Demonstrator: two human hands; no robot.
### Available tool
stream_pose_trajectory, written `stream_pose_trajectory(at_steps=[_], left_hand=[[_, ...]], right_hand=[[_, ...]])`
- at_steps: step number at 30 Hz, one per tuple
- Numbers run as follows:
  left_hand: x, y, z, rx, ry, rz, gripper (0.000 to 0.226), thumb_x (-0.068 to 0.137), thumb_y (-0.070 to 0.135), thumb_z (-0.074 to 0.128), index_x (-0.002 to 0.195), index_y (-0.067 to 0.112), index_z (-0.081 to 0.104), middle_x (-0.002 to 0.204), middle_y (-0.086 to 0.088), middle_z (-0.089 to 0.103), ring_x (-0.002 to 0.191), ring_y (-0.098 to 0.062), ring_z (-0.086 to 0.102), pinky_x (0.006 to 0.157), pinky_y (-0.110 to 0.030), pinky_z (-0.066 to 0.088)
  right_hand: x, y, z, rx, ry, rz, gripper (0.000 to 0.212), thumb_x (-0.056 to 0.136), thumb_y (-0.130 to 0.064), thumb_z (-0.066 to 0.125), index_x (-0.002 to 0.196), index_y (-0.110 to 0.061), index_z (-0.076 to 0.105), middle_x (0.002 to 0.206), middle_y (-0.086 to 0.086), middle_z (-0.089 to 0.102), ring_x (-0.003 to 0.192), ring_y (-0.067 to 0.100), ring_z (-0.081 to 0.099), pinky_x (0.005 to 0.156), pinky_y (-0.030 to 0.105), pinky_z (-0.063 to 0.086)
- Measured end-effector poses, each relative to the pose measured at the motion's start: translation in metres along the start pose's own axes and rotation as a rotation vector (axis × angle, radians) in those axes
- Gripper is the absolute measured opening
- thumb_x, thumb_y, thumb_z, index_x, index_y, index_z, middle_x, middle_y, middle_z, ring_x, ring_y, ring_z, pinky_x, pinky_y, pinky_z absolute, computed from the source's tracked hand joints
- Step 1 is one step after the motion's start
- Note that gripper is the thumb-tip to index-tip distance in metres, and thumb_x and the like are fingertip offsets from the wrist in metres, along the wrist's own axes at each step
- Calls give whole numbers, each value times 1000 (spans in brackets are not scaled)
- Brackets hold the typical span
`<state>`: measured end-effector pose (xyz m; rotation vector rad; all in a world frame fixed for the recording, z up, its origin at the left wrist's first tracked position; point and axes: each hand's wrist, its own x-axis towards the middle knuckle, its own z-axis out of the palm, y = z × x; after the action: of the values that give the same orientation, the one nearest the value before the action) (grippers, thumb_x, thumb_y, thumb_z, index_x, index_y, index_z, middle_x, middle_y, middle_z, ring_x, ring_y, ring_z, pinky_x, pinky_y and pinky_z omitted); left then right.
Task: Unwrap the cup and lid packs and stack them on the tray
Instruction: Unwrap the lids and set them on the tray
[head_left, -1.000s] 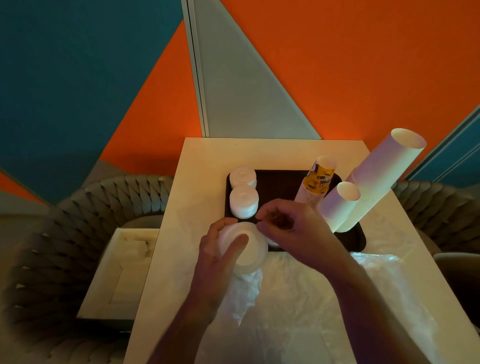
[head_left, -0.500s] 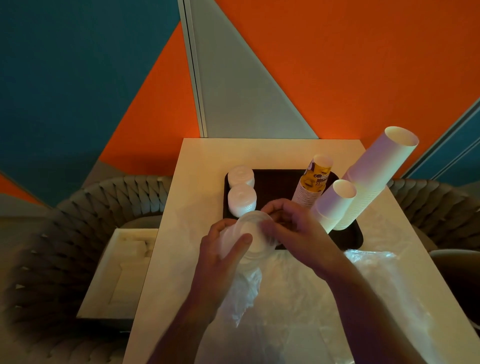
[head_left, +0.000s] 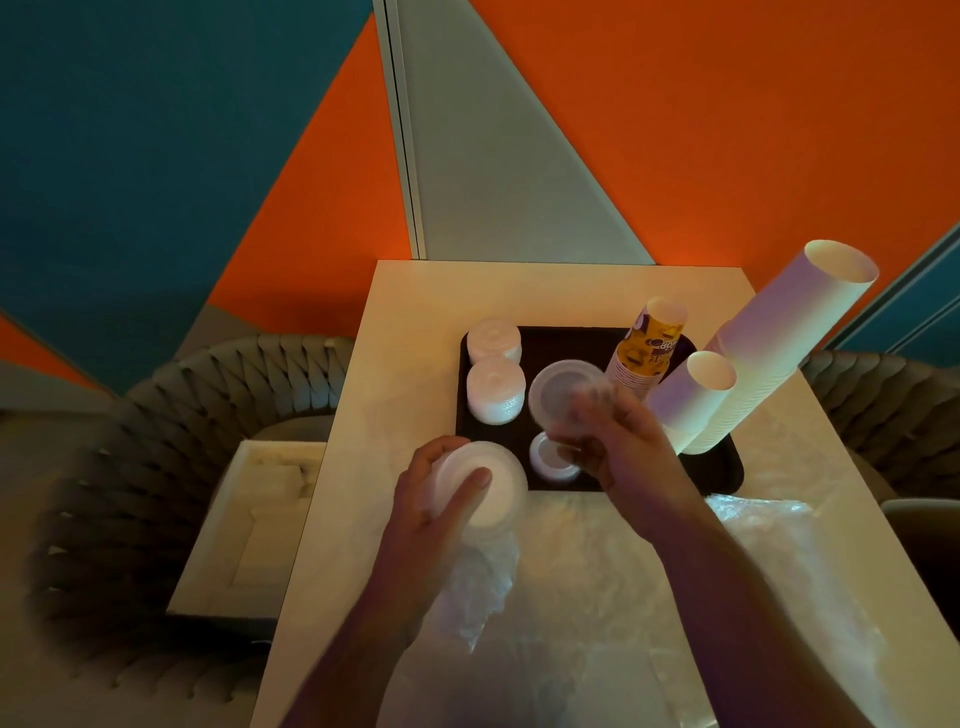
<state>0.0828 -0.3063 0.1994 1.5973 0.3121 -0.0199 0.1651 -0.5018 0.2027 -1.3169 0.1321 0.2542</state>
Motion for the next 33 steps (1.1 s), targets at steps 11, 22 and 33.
stream_pose_trajectory(at_steps=[11,22,33], left_hand=[[9,-20,-23,-32,59,-65,48,70,58,70,115,50,58,123,11,60,112,-14,60,84,-32,56],[12,-23,-34,-38,78,-81,53,65,63,69,116,50,58,126,9,59,115,-16,59,89,-38,56],[14,-11,-23,-105,149,-120,48,75,57,74,119,51,55,129,9,58,115,-19,59,72,-24,57]], right_hand=[[78,92,-44,-1085,154,-443,27,101,-8,56,125,-13,69,115,5,61,99,13,59,77,6,42],[78,144,-60,-1302,61,-221,46,84,-20,81,126,-9,67,132,9,56,109,28,62,79,29,53],[36,71,3,-929,63,-340,9,90,-24,73,96,-26,66,103,-13,60,95,10,61,72,17,46]])
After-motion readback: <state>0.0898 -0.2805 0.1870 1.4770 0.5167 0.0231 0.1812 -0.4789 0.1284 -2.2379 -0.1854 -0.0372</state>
